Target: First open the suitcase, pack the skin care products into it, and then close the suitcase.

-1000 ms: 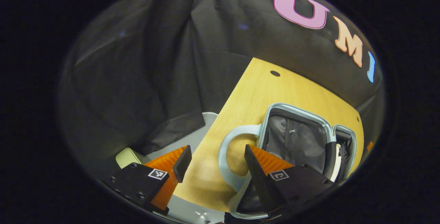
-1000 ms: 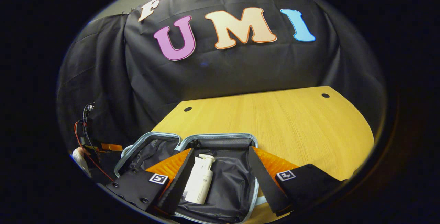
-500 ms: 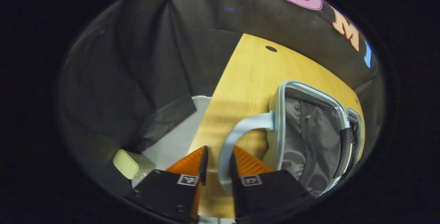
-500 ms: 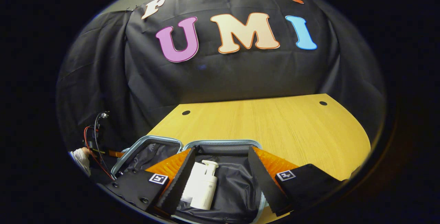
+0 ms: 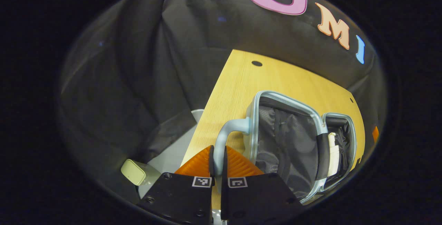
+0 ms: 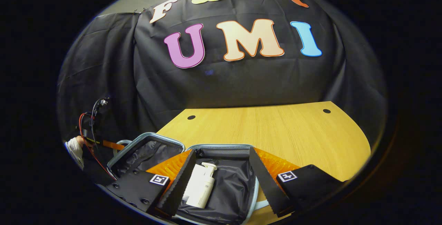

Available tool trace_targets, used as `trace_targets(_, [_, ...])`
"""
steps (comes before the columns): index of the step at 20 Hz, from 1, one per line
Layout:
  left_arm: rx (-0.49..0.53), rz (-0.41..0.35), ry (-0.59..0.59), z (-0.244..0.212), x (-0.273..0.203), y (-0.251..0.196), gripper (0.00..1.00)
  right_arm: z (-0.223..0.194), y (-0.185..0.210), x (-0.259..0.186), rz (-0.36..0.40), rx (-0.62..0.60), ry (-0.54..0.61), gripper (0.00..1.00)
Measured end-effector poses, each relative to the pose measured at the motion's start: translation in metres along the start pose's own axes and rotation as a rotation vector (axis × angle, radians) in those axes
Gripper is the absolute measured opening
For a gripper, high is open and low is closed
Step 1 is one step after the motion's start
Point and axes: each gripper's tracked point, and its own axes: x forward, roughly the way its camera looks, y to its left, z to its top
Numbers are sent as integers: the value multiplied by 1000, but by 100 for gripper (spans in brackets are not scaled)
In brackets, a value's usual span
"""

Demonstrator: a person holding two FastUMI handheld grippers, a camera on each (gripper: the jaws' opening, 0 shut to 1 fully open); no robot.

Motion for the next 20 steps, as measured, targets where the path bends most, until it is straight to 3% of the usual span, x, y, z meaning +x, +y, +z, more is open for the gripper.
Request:
trace_targets(3, [-7,-11,-73,26,-43,-27,2,11,-17,-9,19,0,-29,98])
trace_targets(4, [2,-20,-95,31,-55,-38,2,16,-21,-12,28,3,-39,94])
trace_targets(6, [31,-31,-131,41,-75,-58,2,25,-28,-16,42,0,-59,98])
trace_targets(12, [104,-39,-192,58,-117,-106,2,30,-53,-36,54,14,-82,98])
trace_targets(20, [214,-161,-285,88,-153,-201,2,35,-96,-70,8,26,-116,98])
